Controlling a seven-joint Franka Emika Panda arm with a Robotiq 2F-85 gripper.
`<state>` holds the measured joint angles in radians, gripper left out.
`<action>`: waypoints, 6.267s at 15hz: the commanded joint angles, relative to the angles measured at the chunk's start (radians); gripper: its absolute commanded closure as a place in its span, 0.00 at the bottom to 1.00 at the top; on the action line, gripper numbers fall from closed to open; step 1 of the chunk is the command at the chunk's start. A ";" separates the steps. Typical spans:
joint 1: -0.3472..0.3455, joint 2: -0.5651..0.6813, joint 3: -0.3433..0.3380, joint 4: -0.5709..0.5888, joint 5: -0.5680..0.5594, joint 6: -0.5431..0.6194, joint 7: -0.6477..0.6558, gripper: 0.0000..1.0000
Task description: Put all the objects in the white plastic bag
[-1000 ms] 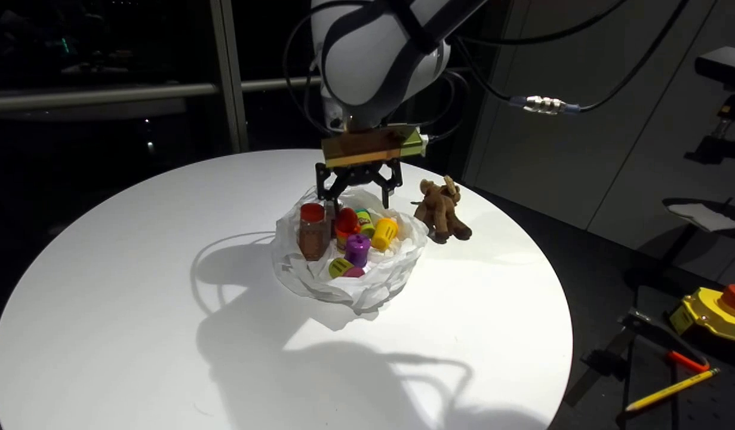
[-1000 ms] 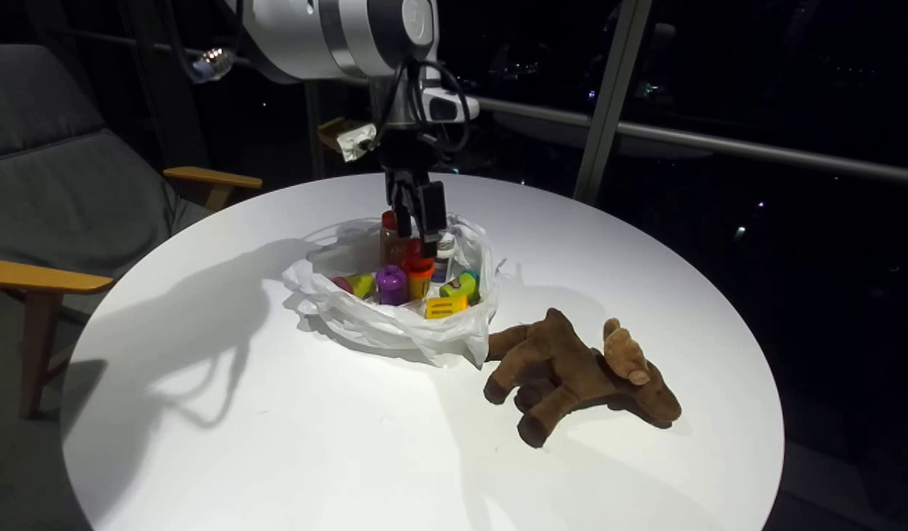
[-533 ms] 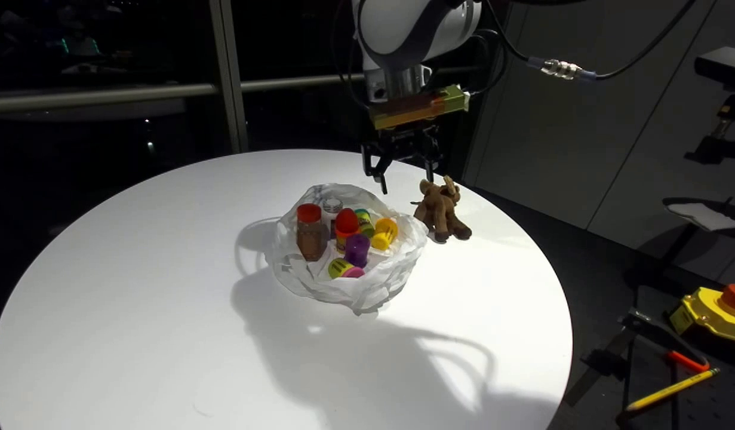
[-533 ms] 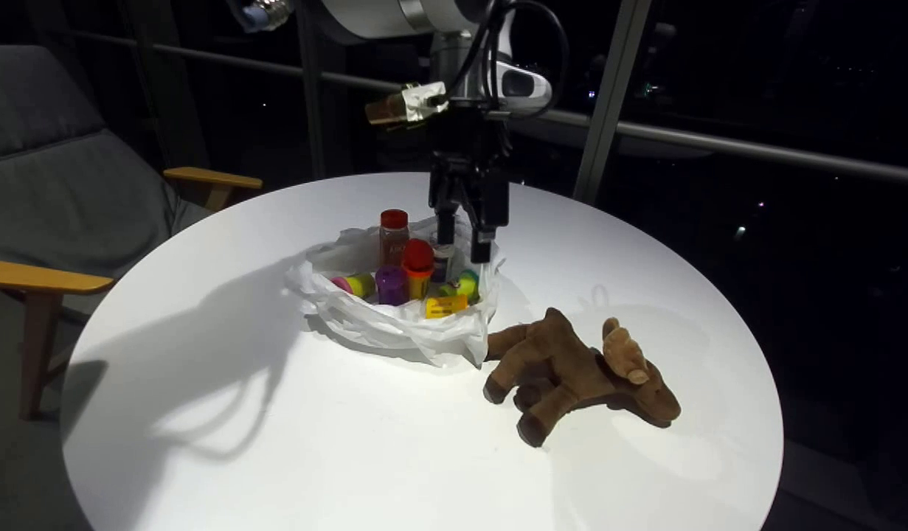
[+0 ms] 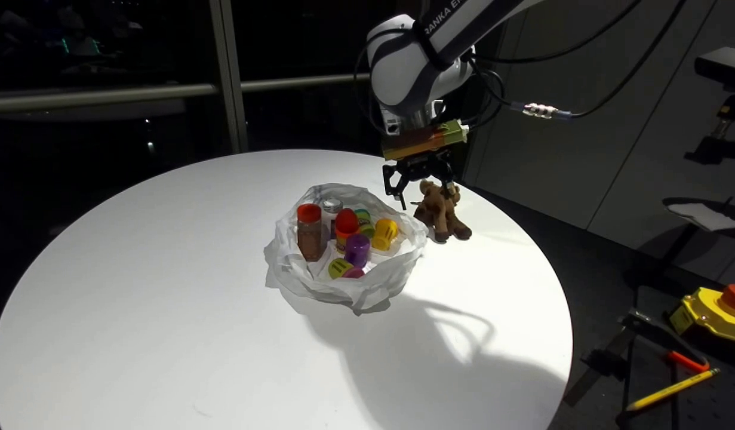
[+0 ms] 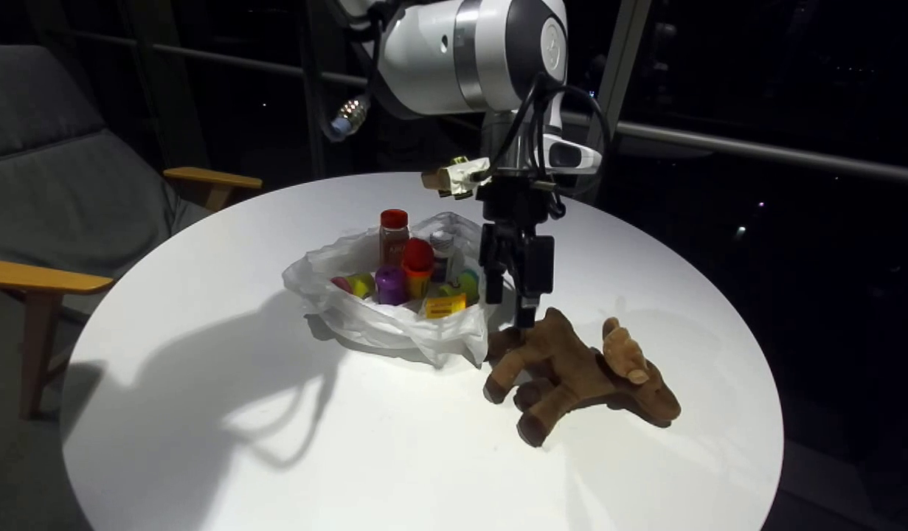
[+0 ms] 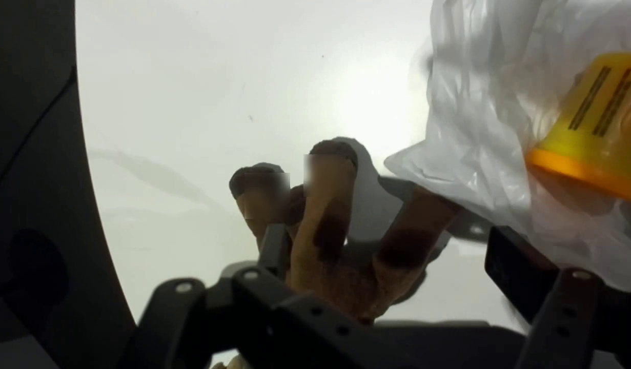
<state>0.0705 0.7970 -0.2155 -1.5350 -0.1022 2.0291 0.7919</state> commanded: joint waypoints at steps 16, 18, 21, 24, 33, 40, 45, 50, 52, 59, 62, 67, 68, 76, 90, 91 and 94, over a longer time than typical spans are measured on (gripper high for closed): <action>-0.035 0.139 -0.059 0.160 -0.018 0.018 0.342 0.58; -0.039 0.112 -0.065 0.134 -0.015 0.029 0.356 0.73; -0.031 0.031 -0.081 0.059 -0.027 0.060 0.357 0.91; 0.014 -0.116 -0.104 -0.066 -0.095 0.131 0.343 0.90; 0.151 -0.517 0.000 -0.377 -0.479 0.200 0.310 0.91; 0.202 -0.622 0.251 -0.515 -0.465 0.164 0.273 0.91; 0.220 -0.566 0.286 -0.509 -0.557 0.159 0.352 0.91; 0.226 -0.490 0.281 -0.489 -0.705 0.137 0.430 0.91; 0.227 -0.452 0.282 -0.479 -0.740 0.140 0.455 0.91; 0.248 -0.309 0.276 -0.410 -0.851 0.114 0.547 0.91; 0.256 -0.260 0.282 -0.378 -0.858 0.094 0.538 0.90; 0.273 -0.202 0.297 -0.319 -0.825 0.069 0.509 0.45; 0.276 -0.195 0.298 -0.306 -0.821 0.067 0.510 0.37; 0.268 -0.167 0.290 -0.215 -0.776 0.036 0.513 0.00; 0.136 -0.189 0.285 -0.242 -0.196 0.073 0.166 0.00; 0.128 -0.187 0.277 -0.242 -0.156 0.100 0.164 0.05; 0.106 -0.174 0.251 -0.235 -0.055 0.175 0.167 0.30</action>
<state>0.1970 0.6198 0.0541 -1.7824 -0.2489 2.1466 0.9824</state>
